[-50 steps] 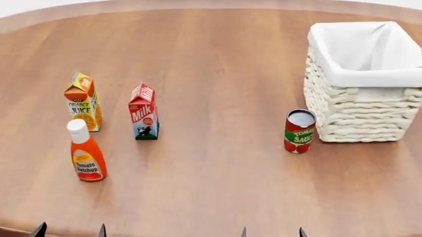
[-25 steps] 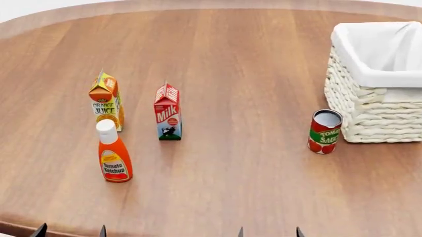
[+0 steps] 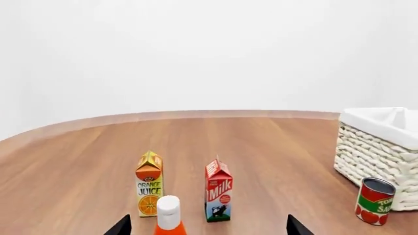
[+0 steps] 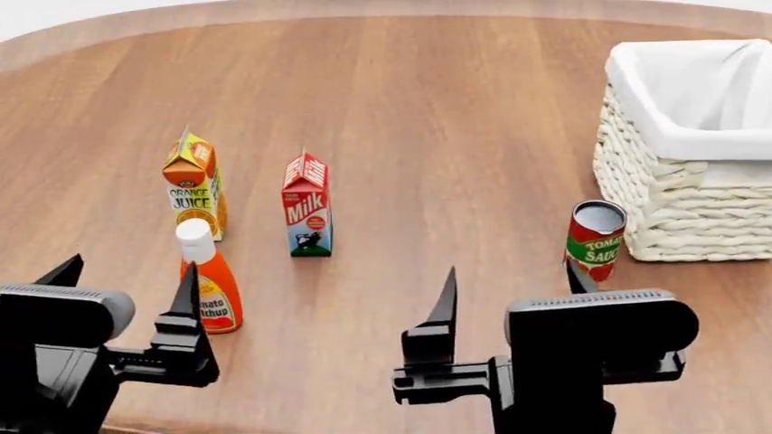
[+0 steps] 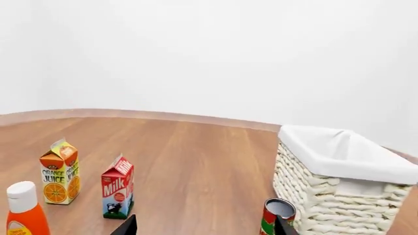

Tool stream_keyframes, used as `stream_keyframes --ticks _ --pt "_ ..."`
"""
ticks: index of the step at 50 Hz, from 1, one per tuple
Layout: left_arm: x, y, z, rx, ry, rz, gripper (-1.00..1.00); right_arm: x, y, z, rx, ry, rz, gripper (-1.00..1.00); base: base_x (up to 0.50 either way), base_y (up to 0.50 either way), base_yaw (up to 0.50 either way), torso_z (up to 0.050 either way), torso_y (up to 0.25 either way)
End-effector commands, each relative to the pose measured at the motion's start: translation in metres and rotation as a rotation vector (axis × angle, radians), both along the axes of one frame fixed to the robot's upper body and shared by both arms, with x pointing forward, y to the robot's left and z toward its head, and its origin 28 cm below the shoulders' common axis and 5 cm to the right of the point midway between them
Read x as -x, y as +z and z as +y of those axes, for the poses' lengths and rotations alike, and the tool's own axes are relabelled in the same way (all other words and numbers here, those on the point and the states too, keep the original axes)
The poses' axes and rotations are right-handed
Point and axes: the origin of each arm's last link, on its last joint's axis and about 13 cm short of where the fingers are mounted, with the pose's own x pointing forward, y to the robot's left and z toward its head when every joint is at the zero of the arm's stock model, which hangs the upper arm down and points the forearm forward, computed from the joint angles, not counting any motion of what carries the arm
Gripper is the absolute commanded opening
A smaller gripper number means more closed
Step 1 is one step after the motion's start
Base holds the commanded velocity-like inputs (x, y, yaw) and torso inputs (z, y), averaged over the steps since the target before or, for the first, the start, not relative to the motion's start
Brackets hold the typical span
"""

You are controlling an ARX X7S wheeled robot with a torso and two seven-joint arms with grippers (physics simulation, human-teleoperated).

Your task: Pick the milk and place it in the basket.

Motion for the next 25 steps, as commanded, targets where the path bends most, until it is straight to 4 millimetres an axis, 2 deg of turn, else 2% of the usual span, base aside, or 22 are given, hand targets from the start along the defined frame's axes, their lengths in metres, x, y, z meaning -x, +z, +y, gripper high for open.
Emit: stream_keyframes --ticks 1,6,25 --pt "0.0029 0.0350 -0.0021 0.000 -0.053 -0.048 1.00 0.0004 0.0390 -0.0024 0.038 0.017 -0.042 1.00 0.00 0.00 0.00 0.000 0.000" --pt "0.0011 0.0343 -0.0018 -0.004 -0.054 -0.051 1.00 0.0031 0.0400 -0.0021 0.039 0.040 -0.054 1.00 0.03 0.00 0.00 0.000 0.000" --pt "-0.0010 0.0310 -0.0024 -0.010 -0.059 -0.050 1.00 -0.0018 0.0355 -0.0030 0.037 0.029 -0.039 1.00 0.50 0.00 0.00 0.000 0.000"
